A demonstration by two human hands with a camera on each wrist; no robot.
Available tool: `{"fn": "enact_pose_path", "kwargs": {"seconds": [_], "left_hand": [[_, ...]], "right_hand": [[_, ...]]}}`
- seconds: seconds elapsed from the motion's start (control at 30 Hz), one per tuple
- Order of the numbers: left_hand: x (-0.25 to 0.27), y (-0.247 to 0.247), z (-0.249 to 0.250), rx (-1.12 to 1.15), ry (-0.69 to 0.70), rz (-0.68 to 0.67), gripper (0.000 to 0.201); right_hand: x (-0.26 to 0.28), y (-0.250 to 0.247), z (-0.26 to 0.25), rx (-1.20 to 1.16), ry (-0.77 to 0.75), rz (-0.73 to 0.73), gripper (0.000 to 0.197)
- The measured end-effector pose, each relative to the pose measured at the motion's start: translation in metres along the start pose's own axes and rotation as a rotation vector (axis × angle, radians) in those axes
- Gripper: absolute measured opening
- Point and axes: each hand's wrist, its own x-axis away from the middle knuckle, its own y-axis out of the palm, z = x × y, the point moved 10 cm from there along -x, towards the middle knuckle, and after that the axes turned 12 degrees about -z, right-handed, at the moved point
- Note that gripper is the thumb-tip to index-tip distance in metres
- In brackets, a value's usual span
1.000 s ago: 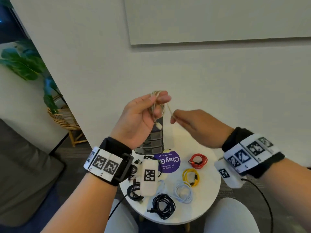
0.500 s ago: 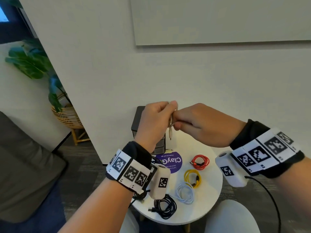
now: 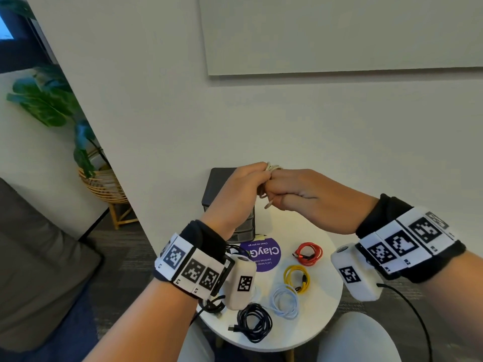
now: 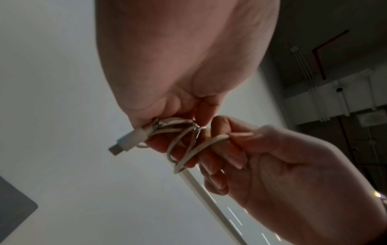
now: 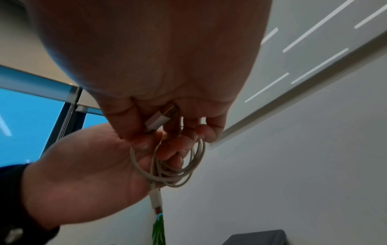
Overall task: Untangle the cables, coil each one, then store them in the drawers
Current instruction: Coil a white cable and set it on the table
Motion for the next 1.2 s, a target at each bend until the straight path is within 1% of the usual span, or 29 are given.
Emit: {"fn": "enact_pose_path", "kwargs": {"seconds": [0.1,0.17,0.23,0.3,0.43,0.5,0.57,0.63,0.67,0.7,0.73,0.8,0.83,0.87,0.9,0.97,1.03,1.1,1.13,1.2], "left_hand": [[0.003,0.005,0.004,0.034,0.035,0.001,0.035],[0.005,0.007,0.005,0.033,0.042,0.007,0.038],[0.006,0.008,0.003,0.076,0.023,0.034,0.036],[0.006,0.008,0.005,0.081,0.021,0.055,0.043],[0.003,0.005,0.015,0.047,0.041,0.052,0.051],[0.002,0.002,0.019,0.039,0.054,0.056,0.052],[0.001,-0.001,0.02,0.028,0.057,0.079,0.05],[0.0,-0.003,0.019,0.04,0.06,0.097,0.048],[0.0,-0.003,0.019,0.048,0.063,0.105,0.048],[0.0,-0.004,0.018,0.05,0.064,0.113,0.048],[0.0,-0.004,0.017,0.047,0.064,0.126,0.048],[0.0,-0.006,0.015,0.028,0.07,0.156,0.049],[0.0,-0.008,0.015,0.021,0.08,0.171,0.049],[0.0,-0.01,0.014,0.019,0.095,0.183,0.05],[0.0,-0.011,0.014,0.018,0.106,0.194,0.05],[0.001,-0.015,0.01,0.0,0.109,0.226,0.051],[0.001,-0.019,0.006,-0.03,0.106,0.268,0.046],[0.002,-0.022,0.004,-0.02,0.117,0.307,0.036],[0.003,-0.023,0.004,-0.003,0.121,0.309,0.033],[0.002,-0.022,0.005,0.044,0.129,0.27,0.031]], "right_hand": [[0.004,-0.007,-0.001,-0.189,-0.008,0.029,0.023],[0.008,-0.016,-0.003,-0.216,-0.019,0.081,0.029],[0.009,-0.026,-0.007,-0.073,-0.023,0.148,0.027],[0.009,-0.032,-0.011,0.101,-0.028,0.194,0.022],[0.019,-0.055,-0.01,0.197,-0.028,0.369,0.018],[0.025,-0.066,-0.006,0.321,0.038,0.471,0.018],[0.027,-0.073,-0.001,0.45,0.151,0.536,0.019],[0.023,-0.072,0.0,0.54,0.208,0.533,0.019],[0.02,-0.07,0.0,0.535,0.194,0.511,0.018],[0.016,-0.068,0.003,0.467,0.164,0.485,0.017],[0.012,-0.065,0.007,0.337,0.139,0.461,0.016],[0.009,-0.059,0.021,-0.025,0.142,0.438,0.017],[0.009,-0.053,0.025,-0.209,0.139,0.425,0.021],[0.008,-0.046,0.027,-0.341,0.129,0.408,0.026],[0.007,-0.041,0.026,-0.391,0.114,0.389,0.028],[0.004,-0.035,0.024,-0.363,0.101,0.379,0.027],[0.004,-0.035,0.027,-0.343,0.106,0.439,0.022],[0.004,-0.035,0.033,-0.354,0.106,0.499,0.018],[0.003,-0.033,0.037,-0.379,0.111,0.515,0.017],[0.004,-0.029,0.044,-0.489,0.118,0.541,0.017]]}}
